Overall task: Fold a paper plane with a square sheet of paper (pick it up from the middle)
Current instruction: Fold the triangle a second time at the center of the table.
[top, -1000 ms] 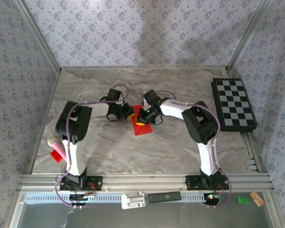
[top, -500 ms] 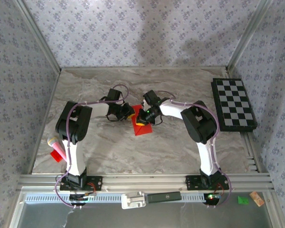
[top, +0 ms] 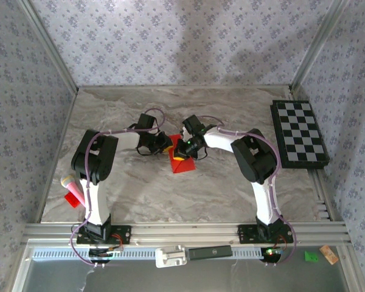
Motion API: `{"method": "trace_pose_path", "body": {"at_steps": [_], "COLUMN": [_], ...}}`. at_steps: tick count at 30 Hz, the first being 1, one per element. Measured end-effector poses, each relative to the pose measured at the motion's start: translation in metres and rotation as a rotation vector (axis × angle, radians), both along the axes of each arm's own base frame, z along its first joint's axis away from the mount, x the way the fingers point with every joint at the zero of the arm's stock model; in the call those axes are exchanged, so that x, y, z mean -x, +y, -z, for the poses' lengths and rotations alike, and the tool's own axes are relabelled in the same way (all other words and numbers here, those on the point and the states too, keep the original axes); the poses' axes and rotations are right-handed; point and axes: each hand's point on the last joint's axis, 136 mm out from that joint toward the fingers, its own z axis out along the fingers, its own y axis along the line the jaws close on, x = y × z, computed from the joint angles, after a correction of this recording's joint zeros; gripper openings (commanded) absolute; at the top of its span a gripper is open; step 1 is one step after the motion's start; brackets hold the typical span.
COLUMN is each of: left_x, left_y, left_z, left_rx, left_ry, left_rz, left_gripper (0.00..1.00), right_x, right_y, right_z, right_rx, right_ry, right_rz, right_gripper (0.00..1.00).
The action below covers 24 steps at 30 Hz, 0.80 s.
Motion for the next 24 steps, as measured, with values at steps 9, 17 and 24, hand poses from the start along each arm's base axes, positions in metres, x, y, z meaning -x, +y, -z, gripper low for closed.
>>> {"method": "trace_pose_path", "body": {"at_steps": [9,17,24], "left_x": [-0.0001,-0.0001,0.0000], "left_y": [0.0000,0.0000,-0.0001], "left_z": [0.0000,0.0000,0.0001], "left_rx": [0.000,0.000,0.000], "left_ry": [0.000,0.000,0.000], "left_rz": [0.000,0.000,0.000], "left_gripper": [0.16,0.16,0.16], "right_x": [-0.0002,0.0009,0.0011], "right_y": [-0.0010,-0.0046,-0.0050], "right_z": [0.0008,0.0038,0.0041], "right_rx": [0.006,0.029,0.031], "right_ry": [-0.001,0.006,0.007], "right_rz": [0.002,0.009,0.010], "right_gripper": [0.02,0.03,0.03]}}
